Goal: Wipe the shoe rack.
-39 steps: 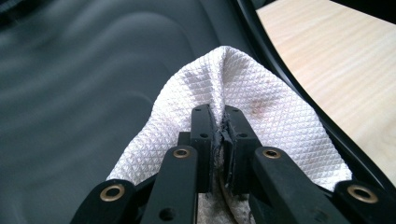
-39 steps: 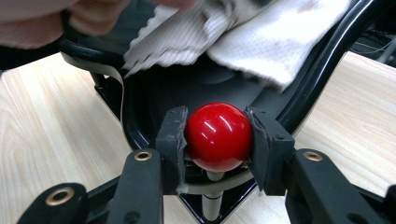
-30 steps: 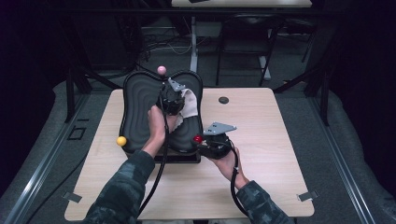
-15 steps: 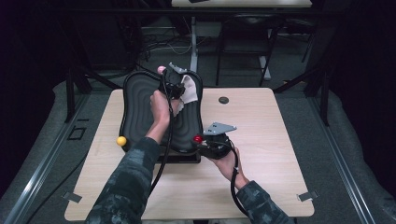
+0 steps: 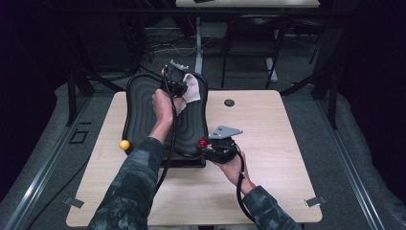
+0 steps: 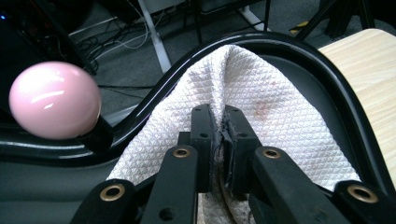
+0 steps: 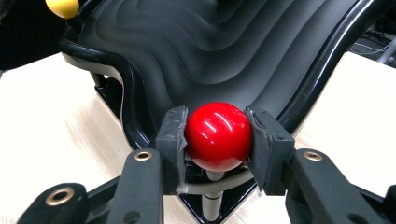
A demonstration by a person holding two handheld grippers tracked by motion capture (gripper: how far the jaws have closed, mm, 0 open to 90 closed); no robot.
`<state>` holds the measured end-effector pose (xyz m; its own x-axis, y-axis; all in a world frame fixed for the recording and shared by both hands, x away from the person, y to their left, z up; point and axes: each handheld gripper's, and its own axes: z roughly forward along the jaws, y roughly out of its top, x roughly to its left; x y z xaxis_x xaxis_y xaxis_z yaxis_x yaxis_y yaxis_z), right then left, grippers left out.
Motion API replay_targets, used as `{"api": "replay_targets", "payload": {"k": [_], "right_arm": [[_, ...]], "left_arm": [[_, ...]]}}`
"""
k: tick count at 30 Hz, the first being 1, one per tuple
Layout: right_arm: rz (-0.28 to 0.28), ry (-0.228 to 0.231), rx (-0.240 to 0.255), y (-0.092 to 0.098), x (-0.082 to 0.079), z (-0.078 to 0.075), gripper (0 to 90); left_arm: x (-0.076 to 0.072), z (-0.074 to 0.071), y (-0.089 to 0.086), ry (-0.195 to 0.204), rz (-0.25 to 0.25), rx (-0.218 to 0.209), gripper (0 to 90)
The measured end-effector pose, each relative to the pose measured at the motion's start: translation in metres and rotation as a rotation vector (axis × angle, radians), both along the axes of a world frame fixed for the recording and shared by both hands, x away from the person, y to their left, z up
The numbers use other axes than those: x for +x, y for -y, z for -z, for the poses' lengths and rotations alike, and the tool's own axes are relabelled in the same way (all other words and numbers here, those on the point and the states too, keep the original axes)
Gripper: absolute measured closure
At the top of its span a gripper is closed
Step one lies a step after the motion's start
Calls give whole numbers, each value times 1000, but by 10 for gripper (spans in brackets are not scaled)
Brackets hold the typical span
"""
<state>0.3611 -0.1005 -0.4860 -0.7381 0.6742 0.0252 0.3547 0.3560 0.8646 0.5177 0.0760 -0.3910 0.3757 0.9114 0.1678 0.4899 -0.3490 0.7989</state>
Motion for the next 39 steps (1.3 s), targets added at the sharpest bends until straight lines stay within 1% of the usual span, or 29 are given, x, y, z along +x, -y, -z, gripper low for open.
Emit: {"api": "replay_targets", "payload": {"k": [3,7,10,12,14,18,22,26,32,34,39], "right_arm": [[1,-1,0,0,0,0,600],[1,-2,2,0,0,0,601],[1,-2,1,0,0,0,600],[0,-1,1,0,0,0,601],[1,-1,0,0,0,0,600],[3,-2,1,0,0,0,600],[2,-2,0,-1,0,0,600],[2,-1,-1,-1,0,0,600],[3,-1,-1,-1,0,0,600],[2,-1,0,-1,0,0,600],[3,-3,1,-1,0,0,600]], "left_arm": [[-3,2,-4,4,6,3,838],[-8,5,-8,-1,18,5,839],[-13,8,-11,0,21,-9,839],[-17,11,-12,4,24,-9,839],[-20,13,-13,7,30,-6,839],[-30,18,-15,-1,42,8,839],[-36,21,-18,5,46,-2,839],[-42,25,-21,-4,59,-1,839],[-54,32,-24,7,66,-17,839],[-57,34,-25,5,70,-16,839],[-66,39,-28,1,81,-30,839]]}}
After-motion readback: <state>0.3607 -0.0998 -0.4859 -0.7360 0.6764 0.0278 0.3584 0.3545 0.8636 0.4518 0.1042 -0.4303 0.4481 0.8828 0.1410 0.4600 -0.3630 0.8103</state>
